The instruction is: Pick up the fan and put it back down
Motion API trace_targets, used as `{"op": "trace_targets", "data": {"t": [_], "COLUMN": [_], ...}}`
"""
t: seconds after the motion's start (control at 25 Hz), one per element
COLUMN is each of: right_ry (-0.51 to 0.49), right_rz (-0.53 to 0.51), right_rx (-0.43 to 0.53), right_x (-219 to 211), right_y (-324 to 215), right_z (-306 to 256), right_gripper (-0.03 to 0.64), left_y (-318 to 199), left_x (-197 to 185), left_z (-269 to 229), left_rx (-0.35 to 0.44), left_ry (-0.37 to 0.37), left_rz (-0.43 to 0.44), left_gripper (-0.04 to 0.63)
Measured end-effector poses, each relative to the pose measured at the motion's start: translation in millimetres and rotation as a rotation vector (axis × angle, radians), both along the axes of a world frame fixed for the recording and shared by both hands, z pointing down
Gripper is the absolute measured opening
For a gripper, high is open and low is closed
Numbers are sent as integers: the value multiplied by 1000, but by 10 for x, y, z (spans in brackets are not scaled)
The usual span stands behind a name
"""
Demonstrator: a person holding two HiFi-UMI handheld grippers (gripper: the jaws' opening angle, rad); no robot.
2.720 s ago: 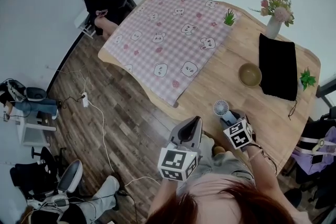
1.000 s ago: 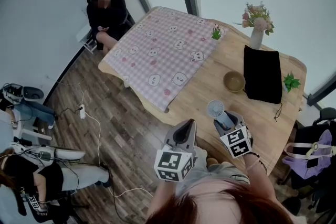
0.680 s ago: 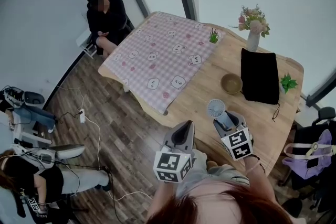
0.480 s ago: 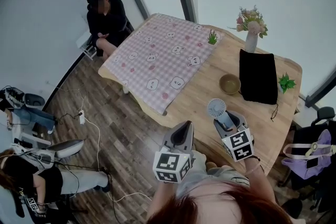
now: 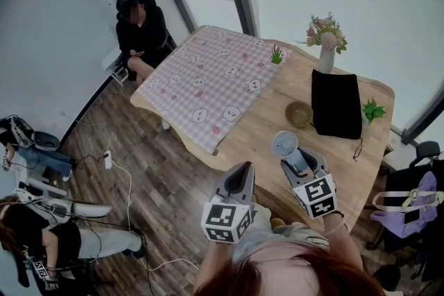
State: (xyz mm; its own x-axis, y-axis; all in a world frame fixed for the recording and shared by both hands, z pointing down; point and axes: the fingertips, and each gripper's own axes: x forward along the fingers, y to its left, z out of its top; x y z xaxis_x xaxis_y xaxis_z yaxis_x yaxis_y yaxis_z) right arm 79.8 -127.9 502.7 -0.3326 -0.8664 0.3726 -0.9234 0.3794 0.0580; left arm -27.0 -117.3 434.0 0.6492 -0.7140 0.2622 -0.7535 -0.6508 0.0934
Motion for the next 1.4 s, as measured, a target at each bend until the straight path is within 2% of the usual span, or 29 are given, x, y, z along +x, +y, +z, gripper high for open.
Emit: {"op": "trace_targets", "data": {"t": [0.92,1.4], "right_ry": [-77,-91], "right_rz": [-13,-28], "right_rx": [178,215], "right_x": [104,122], "right_y": [376,505], "right_z": [-739,-824], "right_gripper": [213,214], "left_y": [189,293], "left_x": [79,117], "left_z": [-150,-155], "left_rx": [47,50], "left_ry": [-6,5], "left_rz": [6,2], "left_gripper": [14,14]}}
